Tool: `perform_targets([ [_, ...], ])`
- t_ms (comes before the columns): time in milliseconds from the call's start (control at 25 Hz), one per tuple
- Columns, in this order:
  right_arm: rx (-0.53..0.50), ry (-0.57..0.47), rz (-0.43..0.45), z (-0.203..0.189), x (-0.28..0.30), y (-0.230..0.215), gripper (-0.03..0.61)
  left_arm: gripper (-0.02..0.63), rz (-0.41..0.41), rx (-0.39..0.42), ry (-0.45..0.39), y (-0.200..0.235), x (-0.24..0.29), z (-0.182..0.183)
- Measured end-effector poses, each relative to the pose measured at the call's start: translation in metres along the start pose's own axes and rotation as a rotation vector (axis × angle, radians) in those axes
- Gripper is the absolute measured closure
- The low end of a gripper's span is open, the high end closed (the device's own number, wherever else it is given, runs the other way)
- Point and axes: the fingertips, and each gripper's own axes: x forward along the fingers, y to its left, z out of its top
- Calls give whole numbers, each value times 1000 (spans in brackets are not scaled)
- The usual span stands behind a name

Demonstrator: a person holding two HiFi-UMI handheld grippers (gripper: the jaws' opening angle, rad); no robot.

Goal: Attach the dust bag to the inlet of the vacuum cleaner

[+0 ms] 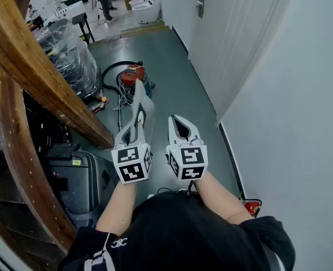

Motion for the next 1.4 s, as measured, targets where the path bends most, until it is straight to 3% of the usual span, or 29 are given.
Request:
perform_targets([
  [560, 46, 27, 12, -14, -1, -24, 580, 581, 16, -32, 39, -23, 15, -8],
  [1080, 20, 54, 76, -27, -7, -84, 580, 581, 52, -82, 50, -72, 51, -15],
  [1400, 28, 73, 61, -34, 8, -107, 580, 581, 11, -82, 91, -93, 78, -24],
])
